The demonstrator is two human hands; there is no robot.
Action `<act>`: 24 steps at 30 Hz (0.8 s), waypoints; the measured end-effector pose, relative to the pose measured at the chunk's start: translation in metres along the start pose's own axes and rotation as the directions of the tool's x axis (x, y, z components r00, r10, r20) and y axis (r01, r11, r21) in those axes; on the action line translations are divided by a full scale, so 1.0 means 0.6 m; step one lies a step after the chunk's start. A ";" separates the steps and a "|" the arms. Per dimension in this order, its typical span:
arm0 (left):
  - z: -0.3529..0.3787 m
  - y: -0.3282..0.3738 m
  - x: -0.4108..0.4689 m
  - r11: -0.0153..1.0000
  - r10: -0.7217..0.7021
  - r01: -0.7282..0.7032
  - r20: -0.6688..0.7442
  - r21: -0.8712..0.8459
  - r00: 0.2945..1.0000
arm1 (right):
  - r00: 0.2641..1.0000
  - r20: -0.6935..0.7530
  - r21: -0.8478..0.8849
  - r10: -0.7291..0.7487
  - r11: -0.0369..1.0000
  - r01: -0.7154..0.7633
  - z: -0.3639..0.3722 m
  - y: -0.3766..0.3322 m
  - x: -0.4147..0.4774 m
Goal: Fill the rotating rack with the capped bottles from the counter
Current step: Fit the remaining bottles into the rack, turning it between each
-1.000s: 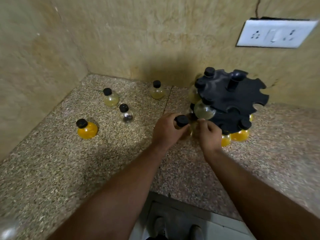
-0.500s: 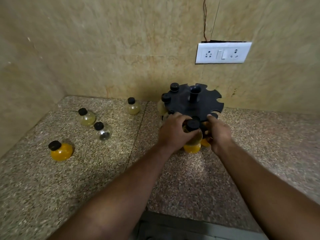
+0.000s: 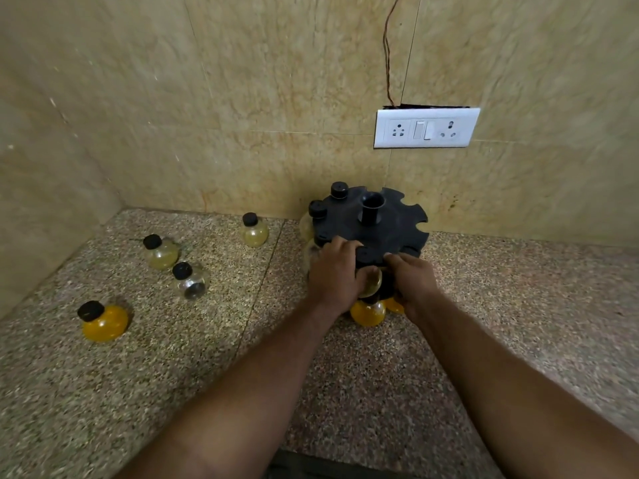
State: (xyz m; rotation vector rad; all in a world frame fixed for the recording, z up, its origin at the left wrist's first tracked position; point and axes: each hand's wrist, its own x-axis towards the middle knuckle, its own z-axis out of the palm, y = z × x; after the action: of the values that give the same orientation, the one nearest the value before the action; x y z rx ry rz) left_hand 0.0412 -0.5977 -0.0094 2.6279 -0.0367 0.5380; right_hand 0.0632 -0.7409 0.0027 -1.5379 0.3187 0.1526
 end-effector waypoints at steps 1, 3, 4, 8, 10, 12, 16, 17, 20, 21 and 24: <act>0.001 0.001 -0.001 1.000 -0.029 0.029 -0.009 0.003 1.000 | 1.000 0.013 -0.001 -0.005 1.000 0.005 0.001 0.002 0.001; 0.003 0.003 -0.002 0.998 -0.057 0.057 -0.030 0.001 0.998 | 1.000 0.023 0.012 -0.021 1.000 0.020 0.003 0.006 0.000; 0.005 0.003 -0.005 0.998 -0.064 0.064 -0.044 0.003 0.997 | 0.999 0.033 0.016 -0.025 1.000 0.025 0.004 0.009 0.001; 0.010 -0.004 -0.010 0.995 -0.099 0.099 -0.071 -0.001 0.993 | 0.998 0.044 0.019 -0.044 0.999 0.043 0.014 0.024 -0.001; 0.010 -0.014 -0.013 0.989 -0.146 0.142 -0.086 -0.045 0.986 | 0.998 0.052 -0.001 -0.045 0.999 0.045 0.024 0.026 -0.005; 0.006 -0.026 -0.014 0.978 -0.197 0.187 -0.106 -0.097 0.975 | 0.997 0.059 -0.035 -0.042 0.998 0.045 0.037 0.026 -0.011; -0.010 -0.055 -0.012 0.927 -0.344 0.314 -0.137 -0.203 0.929 | 0.993 0.110 -0.112 -0.029 0.993 0.042 0.077 0.030 -0.024; -0.015 -0.064 -0.011 0.920 -0.363 0.333 -0.130 -0.209 0.923 | 0.991 0.131 -0.126 -0.027 0.991 0.044 0.088 0.032 -0.025; -0.029 -0.092 -0.018 0.914 -0.376 0.347 -0.116 -0.208 0.919 | 0.979 0.199 -0.182 -0.032 0.981 0.069 0.117 0.043 -0.030; -0.031 -0.106 -0.023 0.906 -0.396 0.368 -0.109 -0.210 0.912 | 0.974 0.226 -0.201 -0.034 0.976 0.081 0.128 0.051 -0.032; -0.030 -0.146 -0.035 0.874 -0.459 0.433 -0.079 -0.220 0.885 | 0.959 0.279 -0.295 -0.050 0.946 0.135 0.156 0.078 -0.037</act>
State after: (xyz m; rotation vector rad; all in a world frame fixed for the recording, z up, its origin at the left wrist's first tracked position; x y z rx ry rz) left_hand 0.0251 -0.5123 -0.0400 2.2932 0.5231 0.5061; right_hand 0.0386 -0.6443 -0.0351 -1.8164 0.0025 0.3472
